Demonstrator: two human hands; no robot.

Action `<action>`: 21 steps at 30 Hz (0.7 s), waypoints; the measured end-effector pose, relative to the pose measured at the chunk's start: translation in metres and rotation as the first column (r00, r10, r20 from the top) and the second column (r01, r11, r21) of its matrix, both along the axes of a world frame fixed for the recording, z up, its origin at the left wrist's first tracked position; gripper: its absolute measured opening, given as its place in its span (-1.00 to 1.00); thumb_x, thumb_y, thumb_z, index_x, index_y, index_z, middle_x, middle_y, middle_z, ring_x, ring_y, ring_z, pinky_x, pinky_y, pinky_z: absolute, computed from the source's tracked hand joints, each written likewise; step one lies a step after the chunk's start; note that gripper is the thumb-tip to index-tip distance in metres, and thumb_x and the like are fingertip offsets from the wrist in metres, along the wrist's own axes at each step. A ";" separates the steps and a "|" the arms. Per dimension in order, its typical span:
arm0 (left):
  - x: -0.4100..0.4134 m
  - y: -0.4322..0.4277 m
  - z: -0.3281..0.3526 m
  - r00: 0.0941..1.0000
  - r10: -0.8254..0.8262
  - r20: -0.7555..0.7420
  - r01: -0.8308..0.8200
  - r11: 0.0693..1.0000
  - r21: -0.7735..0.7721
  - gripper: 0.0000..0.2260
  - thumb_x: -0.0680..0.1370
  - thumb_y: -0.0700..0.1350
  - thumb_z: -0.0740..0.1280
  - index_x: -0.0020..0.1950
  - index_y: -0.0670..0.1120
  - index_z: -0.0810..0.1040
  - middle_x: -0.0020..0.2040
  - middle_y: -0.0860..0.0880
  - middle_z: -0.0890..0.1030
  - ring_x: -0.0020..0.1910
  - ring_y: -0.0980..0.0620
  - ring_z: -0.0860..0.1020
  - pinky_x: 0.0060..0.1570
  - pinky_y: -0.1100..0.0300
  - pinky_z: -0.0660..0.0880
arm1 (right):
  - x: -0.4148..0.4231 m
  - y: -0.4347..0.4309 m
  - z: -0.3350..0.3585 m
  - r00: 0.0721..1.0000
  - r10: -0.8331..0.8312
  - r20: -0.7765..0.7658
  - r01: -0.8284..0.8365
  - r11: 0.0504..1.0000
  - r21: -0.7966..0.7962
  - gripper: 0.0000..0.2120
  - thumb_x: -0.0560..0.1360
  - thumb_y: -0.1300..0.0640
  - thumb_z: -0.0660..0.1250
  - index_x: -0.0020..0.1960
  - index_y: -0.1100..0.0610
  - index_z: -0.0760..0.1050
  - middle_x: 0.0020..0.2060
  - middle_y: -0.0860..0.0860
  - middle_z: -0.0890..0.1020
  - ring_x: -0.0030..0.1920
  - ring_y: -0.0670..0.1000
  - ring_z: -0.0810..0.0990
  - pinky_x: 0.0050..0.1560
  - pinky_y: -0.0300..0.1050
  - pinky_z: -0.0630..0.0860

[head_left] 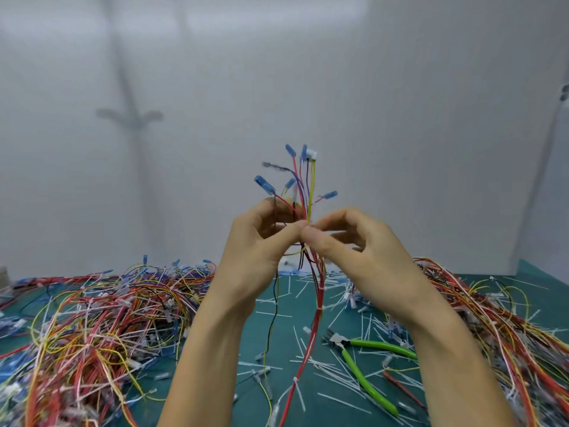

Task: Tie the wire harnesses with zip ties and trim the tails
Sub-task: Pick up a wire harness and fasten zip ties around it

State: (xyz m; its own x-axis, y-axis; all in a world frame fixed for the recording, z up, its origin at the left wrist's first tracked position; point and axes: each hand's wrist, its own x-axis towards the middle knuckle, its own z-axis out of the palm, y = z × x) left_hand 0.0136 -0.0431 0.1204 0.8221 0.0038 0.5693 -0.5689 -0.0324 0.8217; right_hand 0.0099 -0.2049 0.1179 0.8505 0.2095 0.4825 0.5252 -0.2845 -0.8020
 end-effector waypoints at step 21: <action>-0.010 0.006 0.005 0.994 0.058 -0.088 -0.047 0.991 0.123 -0.54 0.31 -0.03 0.46 0.20 0.01 0.52 0.12 0.08 0.60 0.09 0.19 0.58 0.12 0.21 0.52 | -0.005 -0.003 0.010 0.998 0.058 0.012 -0.054 0.811 0.583 -0.77 0.22 0.16 0.52 -0.16 0.17 0.58 -0.32 0.04 0.71 -0.32 -0.05 0.68 -0.31 -0.28 0.57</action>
